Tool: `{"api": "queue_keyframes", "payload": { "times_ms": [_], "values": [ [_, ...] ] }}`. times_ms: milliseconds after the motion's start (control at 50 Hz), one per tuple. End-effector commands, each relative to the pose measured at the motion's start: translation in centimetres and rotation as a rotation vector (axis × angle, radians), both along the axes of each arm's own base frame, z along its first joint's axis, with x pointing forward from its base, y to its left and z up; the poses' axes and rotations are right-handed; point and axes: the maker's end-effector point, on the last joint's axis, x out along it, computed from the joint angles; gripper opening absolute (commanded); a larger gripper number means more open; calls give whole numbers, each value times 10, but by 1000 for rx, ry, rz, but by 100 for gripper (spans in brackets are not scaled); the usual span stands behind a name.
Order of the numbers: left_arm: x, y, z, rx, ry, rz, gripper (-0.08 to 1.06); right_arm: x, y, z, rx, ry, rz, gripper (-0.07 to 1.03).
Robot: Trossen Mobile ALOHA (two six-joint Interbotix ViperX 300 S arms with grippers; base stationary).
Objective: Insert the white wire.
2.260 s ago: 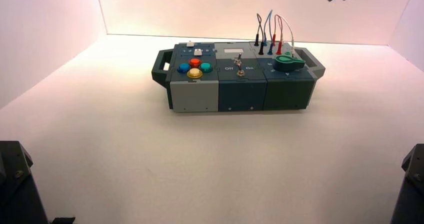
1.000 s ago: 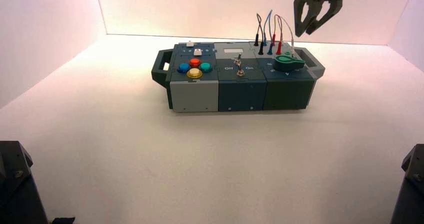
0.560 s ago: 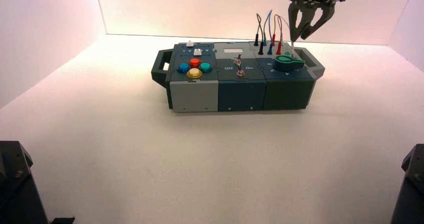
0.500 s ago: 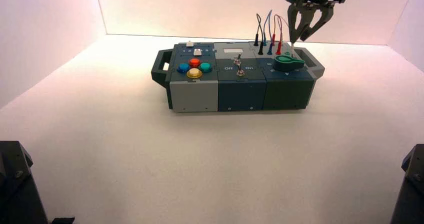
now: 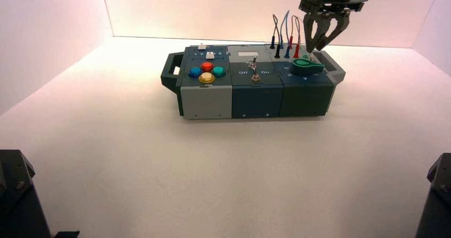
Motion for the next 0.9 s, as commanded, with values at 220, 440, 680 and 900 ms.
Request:
{"api": "queue_keyframes", "payload": {
  "times_ms": [220, 440, 680, 900],
  "values": [
    [4, -4, 9, -16, -27, -5, -3, 11, 4, 8, 8, -35, 12, 34],
    [4, -4, 9, -15, -26, -7, -3, 10, 5, 8, 9, -27, 9, 11],
    [4, -4, 8, -14, -25, -7, -3, 10, 5, 20, 18, -45, 3, -2],
    [5, -4, 7, -13, -22, -5, -3, 16, 7, 33, 29, -87, 1, -2]
  ]
}}
